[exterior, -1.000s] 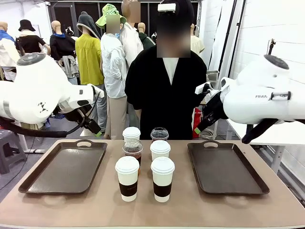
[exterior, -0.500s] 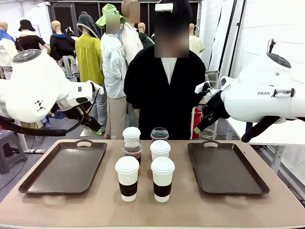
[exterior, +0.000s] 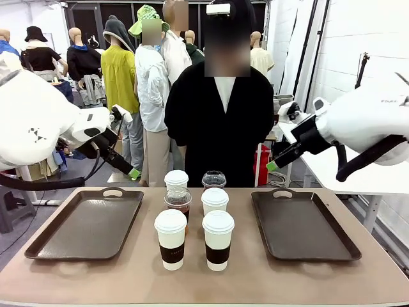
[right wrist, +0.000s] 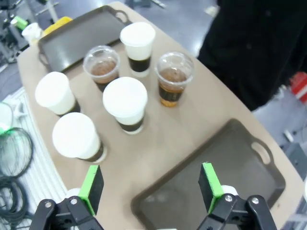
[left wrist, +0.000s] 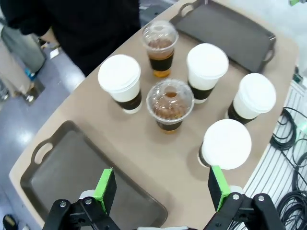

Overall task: Distribute the coffee onto the tray.
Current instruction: Pick up one iced Americano and place it on the right Handle tray.

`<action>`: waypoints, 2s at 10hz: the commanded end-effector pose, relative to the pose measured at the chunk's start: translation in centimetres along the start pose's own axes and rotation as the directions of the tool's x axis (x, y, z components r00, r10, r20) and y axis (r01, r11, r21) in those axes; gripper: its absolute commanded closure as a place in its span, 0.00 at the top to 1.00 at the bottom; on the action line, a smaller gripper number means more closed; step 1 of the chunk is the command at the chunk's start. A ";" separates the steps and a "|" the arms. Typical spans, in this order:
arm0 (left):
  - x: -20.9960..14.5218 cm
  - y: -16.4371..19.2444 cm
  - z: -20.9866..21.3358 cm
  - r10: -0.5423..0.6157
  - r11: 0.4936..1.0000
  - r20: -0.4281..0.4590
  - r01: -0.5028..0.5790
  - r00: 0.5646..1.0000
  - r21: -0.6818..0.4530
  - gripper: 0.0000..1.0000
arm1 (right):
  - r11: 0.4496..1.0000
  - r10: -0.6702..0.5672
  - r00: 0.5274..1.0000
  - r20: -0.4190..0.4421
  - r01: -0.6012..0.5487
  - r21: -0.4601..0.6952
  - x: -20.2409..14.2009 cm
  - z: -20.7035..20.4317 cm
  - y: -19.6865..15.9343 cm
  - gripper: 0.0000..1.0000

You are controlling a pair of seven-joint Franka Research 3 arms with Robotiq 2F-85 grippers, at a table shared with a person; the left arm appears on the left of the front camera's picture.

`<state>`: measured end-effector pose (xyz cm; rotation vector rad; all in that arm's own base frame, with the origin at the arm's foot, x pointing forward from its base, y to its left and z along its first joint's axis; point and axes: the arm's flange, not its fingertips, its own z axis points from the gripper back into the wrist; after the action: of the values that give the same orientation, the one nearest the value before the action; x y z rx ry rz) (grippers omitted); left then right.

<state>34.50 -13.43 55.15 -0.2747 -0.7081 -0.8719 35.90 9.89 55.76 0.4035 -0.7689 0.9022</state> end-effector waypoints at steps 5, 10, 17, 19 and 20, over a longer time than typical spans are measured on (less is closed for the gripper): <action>-1.7 -1.2 0.7 -0.095 0.989 0.114 0.107 0.989 -0.106 1.00 | 0.979 0.105 0.993 0.054 -0.112 0.168 -2.1 0.6 -0.7 1.00; -1.7 -1.8 0.1 -0.072 0.993 0.101 0.081 0.992 -0.081 1.00 | 0.978 0.119 0.992 0.047 -0.125 0.164 -3.2 -0.3 -0.2 1.00; 0.3 -1.3 0.9 -0.074 0.992 0.092 0.082 0.993 -0.092 1.00 | 0.980 0.105 0.993 0.045 -0.111 0.165 -2.5 0.6 -0.5 1.00; 0.3 -1.3 0.9 -0.074 0.992 0.092 0.082 0.993 -0.092 1.00 | 0.980 0.105 0.993 0.045 -0.111 0.165 -2.5 0.6 -0.5 1.00; 0.3 -1.3 0.9 -0.074 0.992 0.092 0.082 0.993 -0.092 1.00 | 0.980 0.105 0.993 0.045 -0.111 0.165 -2.5 0.6 -0.5 1.00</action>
<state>33.24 -14.06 55.95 -0.3681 -0.7640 -0.9747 34.74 7.83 54.55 0.5123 -0.7465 1.0502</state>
